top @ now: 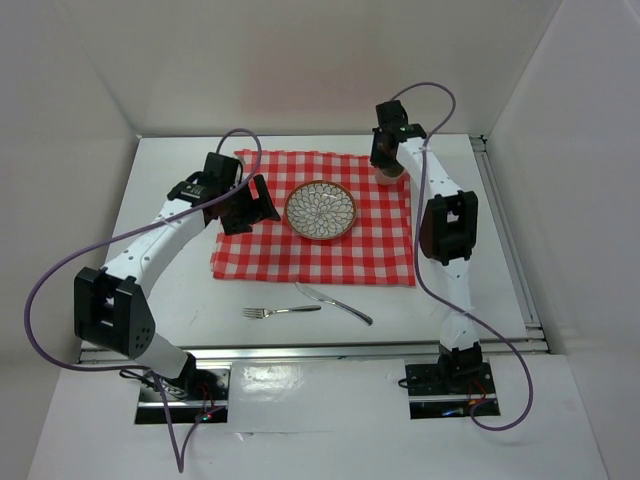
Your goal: Set the dinner table for one person
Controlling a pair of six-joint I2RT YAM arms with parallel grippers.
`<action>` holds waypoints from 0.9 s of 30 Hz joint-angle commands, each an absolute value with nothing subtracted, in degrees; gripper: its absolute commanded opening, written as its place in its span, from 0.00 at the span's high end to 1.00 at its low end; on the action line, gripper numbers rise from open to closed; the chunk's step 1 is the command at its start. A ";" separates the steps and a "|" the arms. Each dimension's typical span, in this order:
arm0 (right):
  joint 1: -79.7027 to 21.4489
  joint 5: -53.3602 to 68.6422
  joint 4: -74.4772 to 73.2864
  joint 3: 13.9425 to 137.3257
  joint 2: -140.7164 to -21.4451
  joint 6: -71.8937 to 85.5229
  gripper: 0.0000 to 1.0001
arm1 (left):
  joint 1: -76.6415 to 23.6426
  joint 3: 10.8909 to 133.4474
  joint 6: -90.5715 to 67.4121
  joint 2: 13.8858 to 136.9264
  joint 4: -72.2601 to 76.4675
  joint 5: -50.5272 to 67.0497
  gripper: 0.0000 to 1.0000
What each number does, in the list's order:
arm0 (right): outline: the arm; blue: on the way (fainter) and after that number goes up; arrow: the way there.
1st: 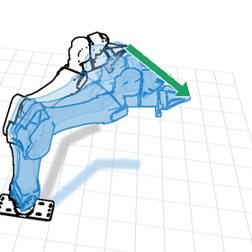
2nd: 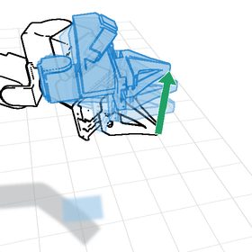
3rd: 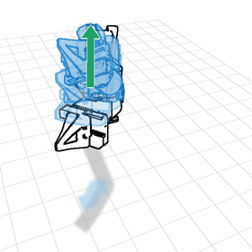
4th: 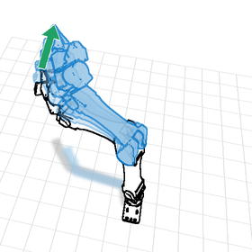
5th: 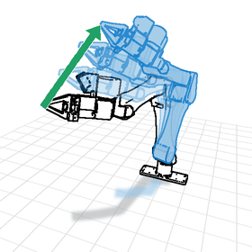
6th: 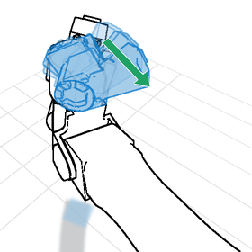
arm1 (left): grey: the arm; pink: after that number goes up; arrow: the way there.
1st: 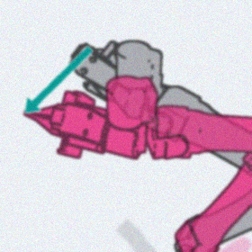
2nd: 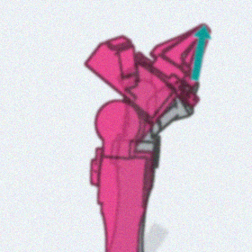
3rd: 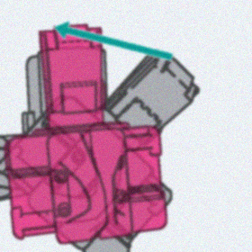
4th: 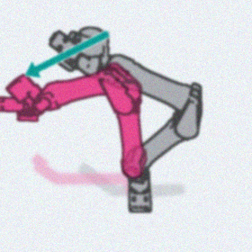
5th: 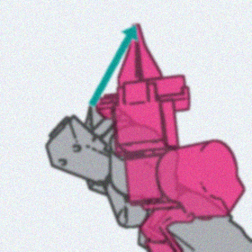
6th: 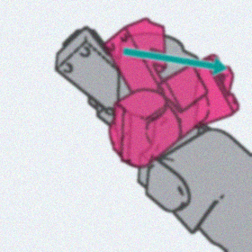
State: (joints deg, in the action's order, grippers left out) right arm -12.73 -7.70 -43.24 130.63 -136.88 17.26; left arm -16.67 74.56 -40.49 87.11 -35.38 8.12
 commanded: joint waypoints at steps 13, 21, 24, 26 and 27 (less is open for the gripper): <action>-12.39 -5.36 -41.40 141.76 -137.47 14.41 0.44 | -16.44 75.50 -39.29 86.57 -35.16 8.96 0.04; -12.39 -3.43 -40.69 142.30 -127.37 14.41 0.37 | -18.19 76.03 -38.76 86.04 -36.30 6.77 0.06; -14.93 -4.21 -40.69 133.98 -118.26 12.83 0.37 | -18.19 74.36 -40.07 84.20 -37.70 4.32 0.06; -17.47 -3.70 -39.21 120.94 -112.01 11.08 0.37 | -18.19 72.78 -41.83 82.27 -38.58 1.43 0.06; -18.45 -3.17 -37.02 115.46 -104.58 11.07 0.37 | -18.19 72.77 -42.44 81.74 -39.89 0.36 0.07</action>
State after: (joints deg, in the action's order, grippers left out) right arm -14.37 -4.21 -40.32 124.88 -120.27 13.41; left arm -18.15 73.54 -40.95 85.91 -37.04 4.84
